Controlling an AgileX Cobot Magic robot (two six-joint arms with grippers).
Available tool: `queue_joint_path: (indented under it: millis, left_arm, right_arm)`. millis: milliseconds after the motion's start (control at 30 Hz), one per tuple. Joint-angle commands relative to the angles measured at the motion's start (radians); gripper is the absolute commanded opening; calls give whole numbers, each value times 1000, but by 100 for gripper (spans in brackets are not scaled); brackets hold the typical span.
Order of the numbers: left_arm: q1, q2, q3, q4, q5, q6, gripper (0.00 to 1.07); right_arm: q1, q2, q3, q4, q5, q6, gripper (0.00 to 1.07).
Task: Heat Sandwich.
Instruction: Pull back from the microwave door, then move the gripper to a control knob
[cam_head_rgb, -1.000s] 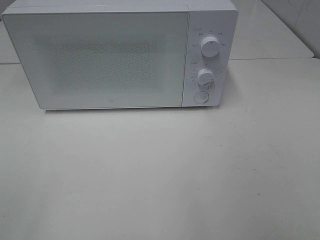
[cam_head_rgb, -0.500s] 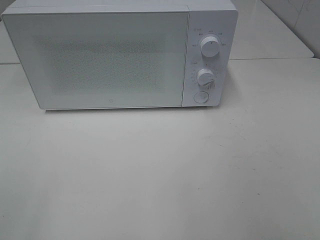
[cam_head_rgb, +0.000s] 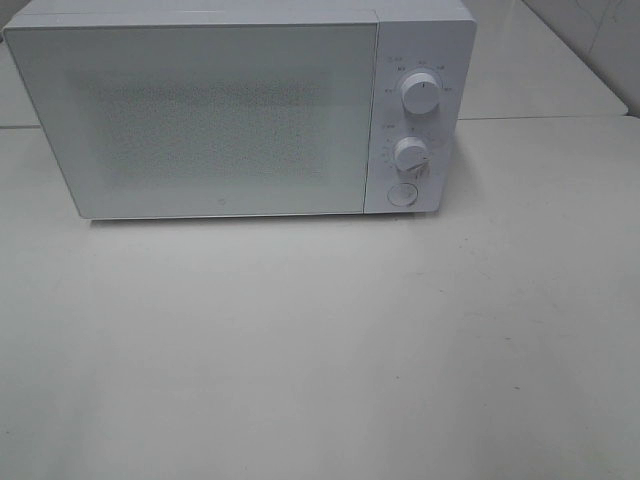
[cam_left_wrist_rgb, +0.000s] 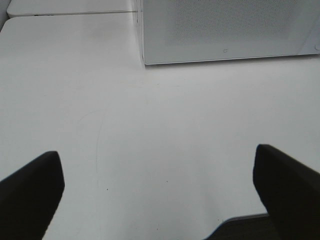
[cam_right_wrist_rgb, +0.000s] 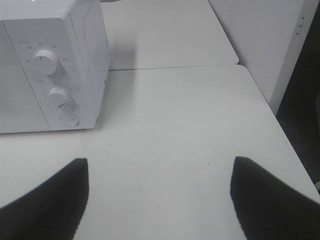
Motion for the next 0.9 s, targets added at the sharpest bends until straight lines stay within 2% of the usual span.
queue_joint_path:
  millis: [33, 900]
  left_arm:
    - [5, -24, 0, -8, -9, -6, 97]
    - [5, -24, 0, -8, -9, -6, 97]
  right_arm:
    - [-5, 57, -7, -7, -95, 5, 76]
    - [-5, 556, -7, -5, -623, 23, 76]
